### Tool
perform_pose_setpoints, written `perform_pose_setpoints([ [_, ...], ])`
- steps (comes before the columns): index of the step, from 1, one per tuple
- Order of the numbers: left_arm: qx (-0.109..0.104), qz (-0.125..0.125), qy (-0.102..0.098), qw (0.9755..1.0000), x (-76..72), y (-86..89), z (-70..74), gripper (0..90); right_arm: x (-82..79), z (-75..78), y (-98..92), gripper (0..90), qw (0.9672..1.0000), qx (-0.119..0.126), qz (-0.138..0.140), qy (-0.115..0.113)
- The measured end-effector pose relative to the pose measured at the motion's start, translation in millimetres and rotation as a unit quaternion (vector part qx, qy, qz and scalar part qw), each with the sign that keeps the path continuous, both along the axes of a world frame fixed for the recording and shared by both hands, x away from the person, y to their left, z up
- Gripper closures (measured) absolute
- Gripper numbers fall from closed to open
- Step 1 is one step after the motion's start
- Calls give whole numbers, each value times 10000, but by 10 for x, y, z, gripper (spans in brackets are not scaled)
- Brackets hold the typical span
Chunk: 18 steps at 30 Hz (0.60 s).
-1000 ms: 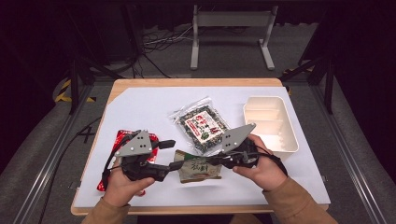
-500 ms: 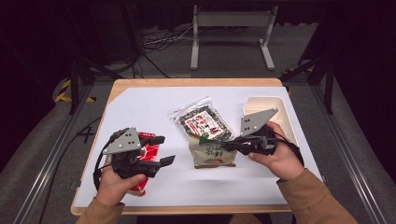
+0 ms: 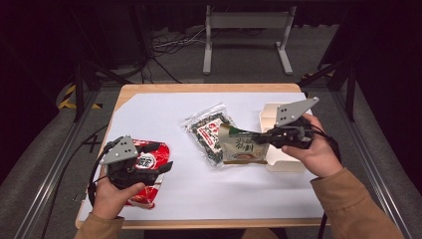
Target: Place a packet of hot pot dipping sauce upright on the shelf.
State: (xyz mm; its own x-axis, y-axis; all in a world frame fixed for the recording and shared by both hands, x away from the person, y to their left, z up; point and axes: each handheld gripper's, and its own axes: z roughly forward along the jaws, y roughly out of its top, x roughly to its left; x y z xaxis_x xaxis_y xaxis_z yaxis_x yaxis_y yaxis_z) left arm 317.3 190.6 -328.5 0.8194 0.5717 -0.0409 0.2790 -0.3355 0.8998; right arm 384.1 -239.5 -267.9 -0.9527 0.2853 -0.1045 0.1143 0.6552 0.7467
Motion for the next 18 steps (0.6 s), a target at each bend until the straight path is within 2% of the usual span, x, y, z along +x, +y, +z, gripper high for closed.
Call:
perform_pose_setpoints([
  [12, 22, 432, 112, 9990, 13, 200, -92, 272, 228, 148, -319, 897, 9993, -75, -298, -225],
  [18, 20, 605, 142, 9981, 39, 288, -116, 267, 319, 194, -454, 897, 9986, -24, -445, -283],
])
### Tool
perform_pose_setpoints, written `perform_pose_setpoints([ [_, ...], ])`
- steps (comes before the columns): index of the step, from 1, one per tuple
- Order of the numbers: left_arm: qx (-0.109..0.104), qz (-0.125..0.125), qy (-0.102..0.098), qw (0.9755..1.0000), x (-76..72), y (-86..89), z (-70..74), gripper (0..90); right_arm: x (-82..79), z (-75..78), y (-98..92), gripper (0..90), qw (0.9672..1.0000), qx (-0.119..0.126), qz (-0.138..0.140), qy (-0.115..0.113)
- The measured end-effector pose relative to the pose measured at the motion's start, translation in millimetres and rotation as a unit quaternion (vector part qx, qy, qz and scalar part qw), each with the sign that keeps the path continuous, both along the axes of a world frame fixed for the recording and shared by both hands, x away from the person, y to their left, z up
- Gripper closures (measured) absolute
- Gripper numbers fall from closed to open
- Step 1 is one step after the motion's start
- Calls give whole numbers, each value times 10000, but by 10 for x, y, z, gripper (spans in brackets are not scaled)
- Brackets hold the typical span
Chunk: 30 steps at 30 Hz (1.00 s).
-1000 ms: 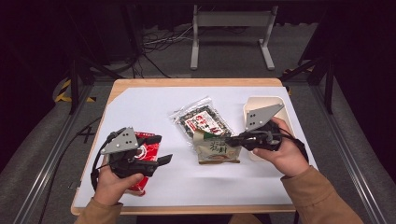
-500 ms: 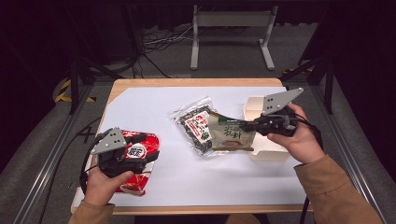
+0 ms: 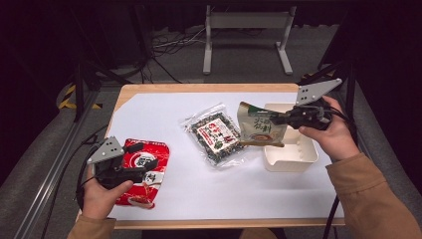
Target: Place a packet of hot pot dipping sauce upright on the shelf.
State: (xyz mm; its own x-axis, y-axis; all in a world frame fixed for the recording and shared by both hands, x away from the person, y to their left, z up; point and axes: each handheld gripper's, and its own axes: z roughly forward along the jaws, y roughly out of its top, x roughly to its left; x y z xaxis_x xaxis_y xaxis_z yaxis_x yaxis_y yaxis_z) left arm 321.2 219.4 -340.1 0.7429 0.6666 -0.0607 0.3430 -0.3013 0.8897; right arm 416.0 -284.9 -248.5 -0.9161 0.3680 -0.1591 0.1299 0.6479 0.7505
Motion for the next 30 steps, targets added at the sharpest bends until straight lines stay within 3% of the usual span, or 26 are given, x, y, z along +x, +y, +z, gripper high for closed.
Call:
perform_pose_setpoints([
  [15, -29, 135, 56, 9999, 77, 75, -47, 266, 220, 75, -252, 897, 9990, 118, -337, -282],
  [30, -47, 239, 151, 9996, 103, 132, -86, 265, 504, 45, -479, 896, 9965, 144, -622, -538],
])
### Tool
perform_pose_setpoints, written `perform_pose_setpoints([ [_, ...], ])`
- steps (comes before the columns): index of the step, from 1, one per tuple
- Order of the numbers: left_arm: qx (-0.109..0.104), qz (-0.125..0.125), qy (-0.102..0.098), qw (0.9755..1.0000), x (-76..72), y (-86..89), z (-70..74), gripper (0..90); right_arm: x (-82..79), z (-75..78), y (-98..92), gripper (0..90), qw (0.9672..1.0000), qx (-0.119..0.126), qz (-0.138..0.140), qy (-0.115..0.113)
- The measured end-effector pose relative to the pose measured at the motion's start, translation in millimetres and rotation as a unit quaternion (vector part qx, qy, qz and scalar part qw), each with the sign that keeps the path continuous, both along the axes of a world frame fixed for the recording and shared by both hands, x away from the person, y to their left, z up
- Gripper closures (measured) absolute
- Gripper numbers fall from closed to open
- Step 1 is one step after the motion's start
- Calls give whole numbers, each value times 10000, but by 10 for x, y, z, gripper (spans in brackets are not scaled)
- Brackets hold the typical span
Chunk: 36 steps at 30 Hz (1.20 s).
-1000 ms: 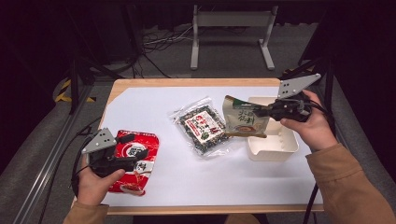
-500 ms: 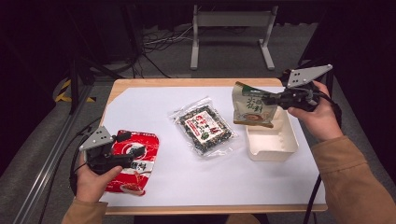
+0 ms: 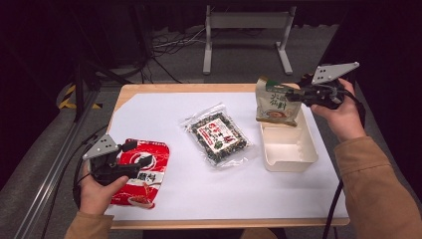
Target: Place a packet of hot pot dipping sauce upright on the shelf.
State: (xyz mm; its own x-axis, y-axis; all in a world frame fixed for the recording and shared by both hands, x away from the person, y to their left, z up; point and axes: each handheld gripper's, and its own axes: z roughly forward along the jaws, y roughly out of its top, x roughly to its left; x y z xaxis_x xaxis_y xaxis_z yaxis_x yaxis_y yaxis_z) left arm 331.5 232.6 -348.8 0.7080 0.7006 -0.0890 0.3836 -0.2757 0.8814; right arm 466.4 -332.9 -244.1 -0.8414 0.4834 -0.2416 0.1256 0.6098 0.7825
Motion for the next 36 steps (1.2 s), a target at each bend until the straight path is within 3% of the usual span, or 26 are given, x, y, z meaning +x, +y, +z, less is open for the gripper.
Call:
perform_pose_setpoints([
  [18, 18, 77, 53, 10000, -13, 55, -41, 265, 314, -115, -219, 894, 9987, 85, -268, -427],
  [36, -12, 255, 132, 9996, -97, 140, -79, 265, 553, -332, -191, 895, 9985, -204, -266, -425],
])
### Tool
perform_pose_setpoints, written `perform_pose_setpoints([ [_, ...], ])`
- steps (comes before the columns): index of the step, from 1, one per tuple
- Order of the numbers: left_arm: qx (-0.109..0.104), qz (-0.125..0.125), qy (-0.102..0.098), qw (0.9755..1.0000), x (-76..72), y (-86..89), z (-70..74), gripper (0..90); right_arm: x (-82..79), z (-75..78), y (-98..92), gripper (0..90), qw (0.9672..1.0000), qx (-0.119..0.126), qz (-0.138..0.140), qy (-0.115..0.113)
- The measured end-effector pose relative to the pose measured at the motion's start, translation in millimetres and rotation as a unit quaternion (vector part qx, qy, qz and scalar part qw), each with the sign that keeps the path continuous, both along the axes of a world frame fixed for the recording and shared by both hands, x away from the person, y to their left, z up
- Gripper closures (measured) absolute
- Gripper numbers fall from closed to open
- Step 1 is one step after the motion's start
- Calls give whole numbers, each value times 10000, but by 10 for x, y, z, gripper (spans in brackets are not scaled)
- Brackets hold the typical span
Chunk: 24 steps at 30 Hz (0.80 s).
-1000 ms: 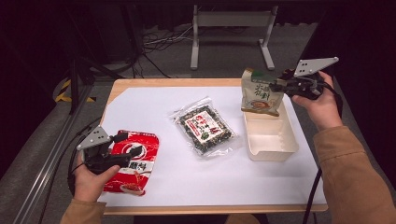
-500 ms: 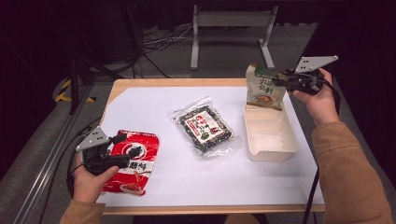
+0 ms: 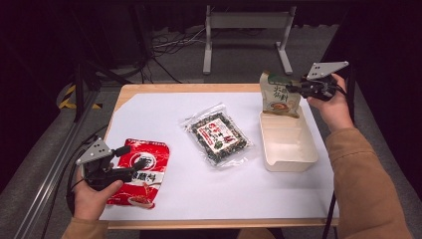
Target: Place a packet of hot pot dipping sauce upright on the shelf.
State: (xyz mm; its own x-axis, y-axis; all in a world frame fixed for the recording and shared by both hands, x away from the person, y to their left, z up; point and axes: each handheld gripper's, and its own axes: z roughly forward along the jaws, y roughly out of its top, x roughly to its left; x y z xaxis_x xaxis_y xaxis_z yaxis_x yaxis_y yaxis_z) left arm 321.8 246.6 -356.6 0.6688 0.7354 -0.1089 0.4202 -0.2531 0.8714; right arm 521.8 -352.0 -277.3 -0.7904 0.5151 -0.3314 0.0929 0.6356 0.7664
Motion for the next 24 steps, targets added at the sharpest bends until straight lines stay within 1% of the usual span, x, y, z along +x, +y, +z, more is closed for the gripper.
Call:
perform_pose_setpoints([
  [3, 11, 0, -14, 10000, 2, 14, -5, 265, 28, -38, 34, 894, 10000, -27, -14, 9],
  [7, -9, 12, 23, 10000, 1, 23, -8, 265, 50, -80, 67, 893, 9999, -108, 12, 28],
  [11, 0, -5, 12, 10000, 9, 13, -11, 265, 50, -125, 76, 891, 9999, -115, -4, 74],
  [13, -7, -17, 19, 10000, 13, 2, -8, 265, 54, -177, 62, 888, 9997, -167, -66, 140],
  [15, 1, -34, 8, 10000, 17, 1, -8, 265, 56, -196, 53, 888, 9996, -214, -103, 157],
  [16, 10, -36, -16, 10000, 23, 0, -7, 265, 56, -232, 27, 888, 9995, -163, -136, 213],
  [18, -17, -36, 13, 10000, 29, -10, -8, 265, 54, -248, 13, 888, 9996, -130, -152, 222],
  [20, 29, -61, -6, 10000, 41, -14, -8, 264, 50, -283, -14, 882, 9993, -145, -218, 284],
  [23, 14, -69, 8, 10000, 49, -27, -10, 264, 45, -326, -44, 854, 9987, -160, -321, 368],
  [24, 24, -80, 10, 10000, 53, -30, -10, 264, 42, -340, -57, 838, 9982, -192, -394, 397],
])
